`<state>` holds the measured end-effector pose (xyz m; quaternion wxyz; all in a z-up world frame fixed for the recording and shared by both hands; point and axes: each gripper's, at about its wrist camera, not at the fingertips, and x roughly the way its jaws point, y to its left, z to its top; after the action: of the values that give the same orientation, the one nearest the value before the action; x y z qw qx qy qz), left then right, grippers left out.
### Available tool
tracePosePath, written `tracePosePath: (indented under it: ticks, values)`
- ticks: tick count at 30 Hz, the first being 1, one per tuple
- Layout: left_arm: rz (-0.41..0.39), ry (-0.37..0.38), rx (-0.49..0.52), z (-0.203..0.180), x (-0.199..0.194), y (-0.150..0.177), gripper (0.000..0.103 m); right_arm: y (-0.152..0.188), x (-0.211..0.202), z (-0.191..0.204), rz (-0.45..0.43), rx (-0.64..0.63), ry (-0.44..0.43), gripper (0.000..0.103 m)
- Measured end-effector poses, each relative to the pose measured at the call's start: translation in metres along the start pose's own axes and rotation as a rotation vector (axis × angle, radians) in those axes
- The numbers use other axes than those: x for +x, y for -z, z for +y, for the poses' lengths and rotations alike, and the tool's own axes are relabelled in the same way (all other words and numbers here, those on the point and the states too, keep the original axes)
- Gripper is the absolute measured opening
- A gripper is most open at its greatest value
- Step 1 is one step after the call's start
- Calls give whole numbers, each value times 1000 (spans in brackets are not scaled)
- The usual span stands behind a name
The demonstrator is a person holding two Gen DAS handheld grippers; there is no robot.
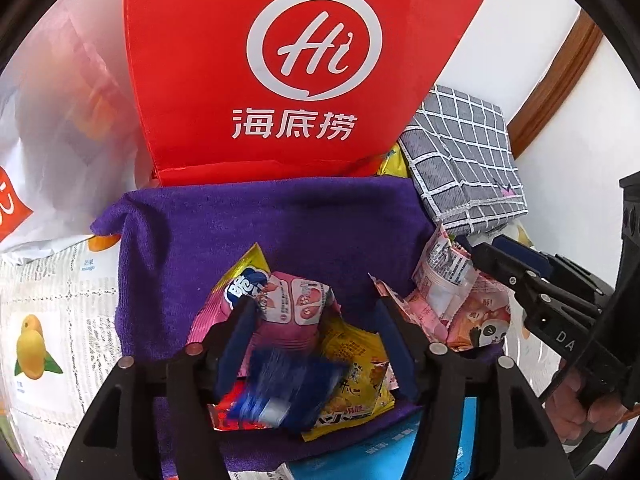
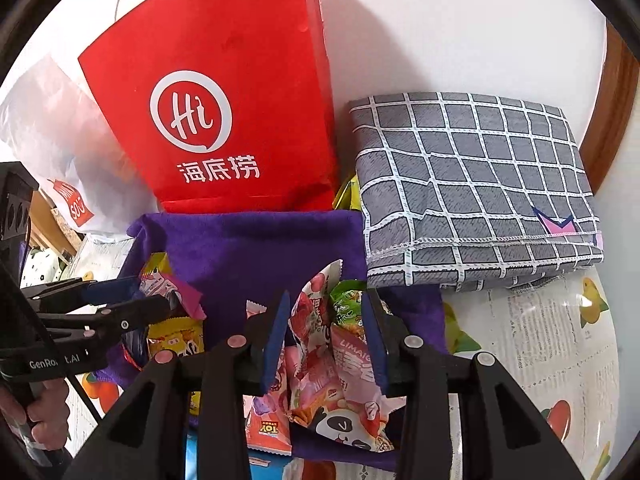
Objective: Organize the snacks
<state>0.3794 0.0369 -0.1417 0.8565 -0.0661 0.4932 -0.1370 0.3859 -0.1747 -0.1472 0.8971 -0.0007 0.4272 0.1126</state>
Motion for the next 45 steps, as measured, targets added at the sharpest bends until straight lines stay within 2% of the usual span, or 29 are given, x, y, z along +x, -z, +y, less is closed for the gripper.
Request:
tracePosePath:
  ticks: [6,11,14,34,45]
  values:
    - [0,-5,-10,1,0,-2,67,0,-1,0,6,0,10,38]
    - [4,3,-19,4,-2,-2,70,1,0,-2,13,4,25,43]
    - [-8,7,-12,2,-6,-2,76,1,0,-1,12,2,27,43]
    - [-15,7,-24,3,-17,-3,83,-3,-19,4,-37,6,34,43]
    - [-42,-9,12,-10,-45,-1,88,4,-49,16,-59,31,35,44]
